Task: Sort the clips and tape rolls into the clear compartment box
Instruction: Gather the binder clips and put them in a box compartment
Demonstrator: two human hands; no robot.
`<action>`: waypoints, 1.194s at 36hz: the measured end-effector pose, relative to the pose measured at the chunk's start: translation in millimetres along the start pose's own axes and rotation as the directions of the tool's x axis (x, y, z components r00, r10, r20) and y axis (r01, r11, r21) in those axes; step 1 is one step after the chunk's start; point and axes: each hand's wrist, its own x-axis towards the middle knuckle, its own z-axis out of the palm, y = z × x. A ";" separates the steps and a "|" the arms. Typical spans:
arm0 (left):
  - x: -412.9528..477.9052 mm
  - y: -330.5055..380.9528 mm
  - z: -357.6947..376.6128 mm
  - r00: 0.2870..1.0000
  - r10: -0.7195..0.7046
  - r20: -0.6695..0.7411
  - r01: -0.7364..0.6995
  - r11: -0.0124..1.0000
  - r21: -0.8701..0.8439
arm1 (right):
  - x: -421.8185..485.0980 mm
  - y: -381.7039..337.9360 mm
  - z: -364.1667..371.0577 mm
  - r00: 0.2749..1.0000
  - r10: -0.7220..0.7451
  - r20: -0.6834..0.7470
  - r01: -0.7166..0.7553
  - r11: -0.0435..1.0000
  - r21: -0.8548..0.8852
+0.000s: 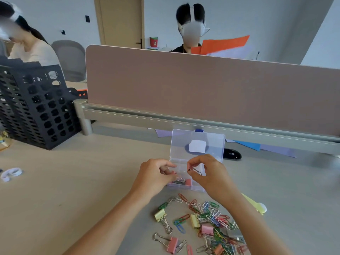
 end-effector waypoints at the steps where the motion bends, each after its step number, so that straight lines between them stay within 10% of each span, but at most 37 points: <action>1: -0.5 -0.7 0.2 1.000 0.003 -0.002 -0.003 1.000 0.009 | -0.7 -0.5 0.2 1.000 0.000 -0.013 0.001 1.000 0.018; 21: 5.7 -15.7 -0.3 0.999 -0.017 0.052 0.011 0.994 0.111 | -4.1 -2.3 7.1 0.994 0.078 0.080 -0.103 0.912 0.397; 43: 6.0 -16.1 -5.0 0.997 0.020 0.079 -0.032 0.987 0.157 | -5.8 17.3 6.4 0.994 -0.047 0.098 0.067 0.976 -0.209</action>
